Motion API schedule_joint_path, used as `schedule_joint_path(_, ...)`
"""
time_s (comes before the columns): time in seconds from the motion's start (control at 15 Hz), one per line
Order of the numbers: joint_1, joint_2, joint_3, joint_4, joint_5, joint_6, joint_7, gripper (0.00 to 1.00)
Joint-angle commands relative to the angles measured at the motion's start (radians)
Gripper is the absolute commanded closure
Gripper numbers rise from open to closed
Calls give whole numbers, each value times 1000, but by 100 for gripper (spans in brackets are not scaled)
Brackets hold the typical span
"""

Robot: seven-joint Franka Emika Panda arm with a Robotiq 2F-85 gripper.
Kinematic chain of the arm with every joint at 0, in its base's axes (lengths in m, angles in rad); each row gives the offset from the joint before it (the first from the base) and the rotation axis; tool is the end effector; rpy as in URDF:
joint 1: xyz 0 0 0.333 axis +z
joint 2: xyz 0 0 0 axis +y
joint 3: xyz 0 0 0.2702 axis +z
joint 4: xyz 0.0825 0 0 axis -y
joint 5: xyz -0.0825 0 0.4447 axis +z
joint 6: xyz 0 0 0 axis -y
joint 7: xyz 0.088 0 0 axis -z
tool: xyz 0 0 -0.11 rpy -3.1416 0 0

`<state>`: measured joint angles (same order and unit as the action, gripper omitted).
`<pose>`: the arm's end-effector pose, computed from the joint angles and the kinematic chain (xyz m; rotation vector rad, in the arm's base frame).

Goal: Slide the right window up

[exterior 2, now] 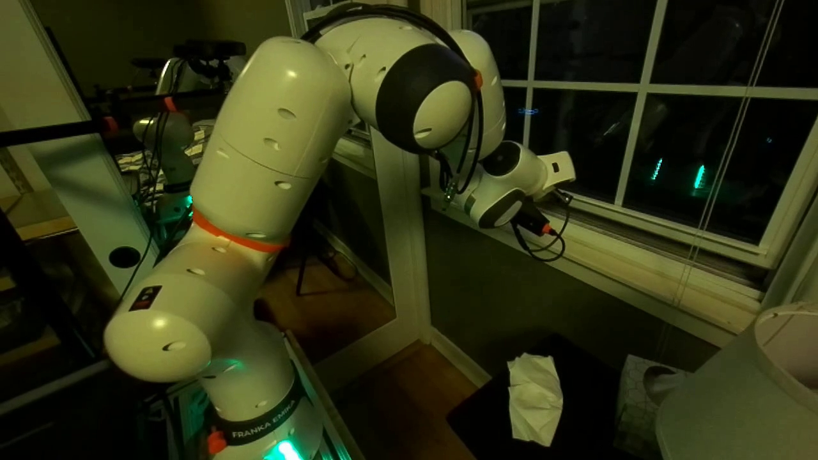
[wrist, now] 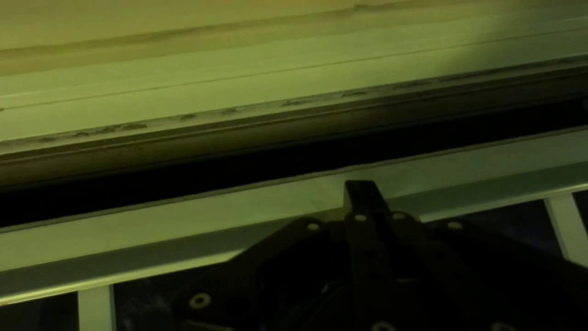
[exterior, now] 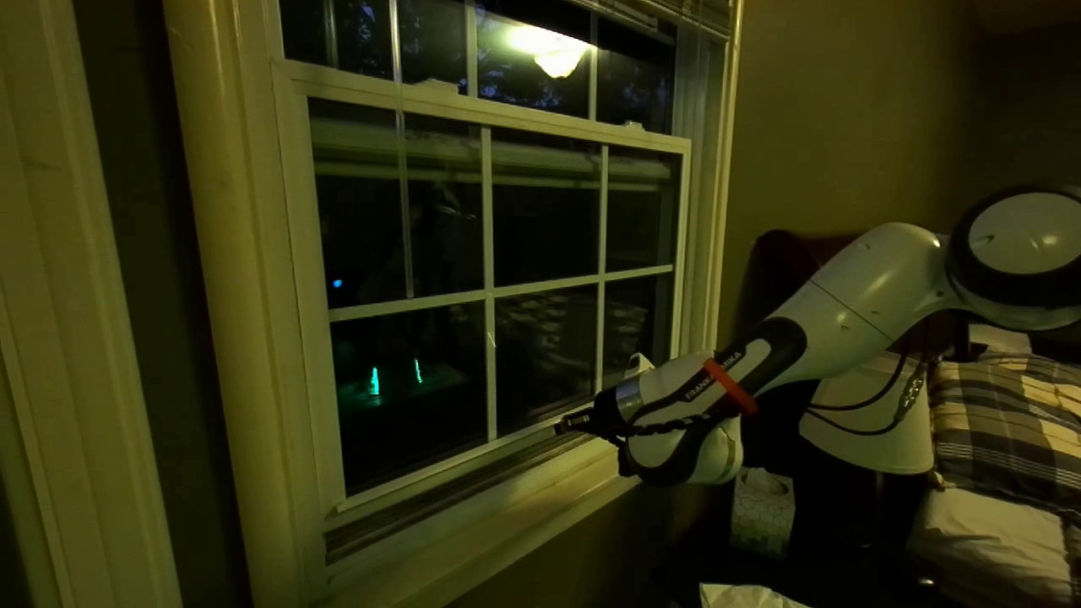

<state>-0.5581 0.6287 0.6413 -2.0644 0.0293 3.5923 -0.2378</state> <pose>0.6506 0.0324 0.2104 -2.5728 0.0104 -1.4369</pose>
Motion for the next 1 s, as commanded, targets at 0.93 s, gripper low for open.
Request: schedule_joint_path(0.93, -179, -189, 239, -7, -70, 3, -61, 100)
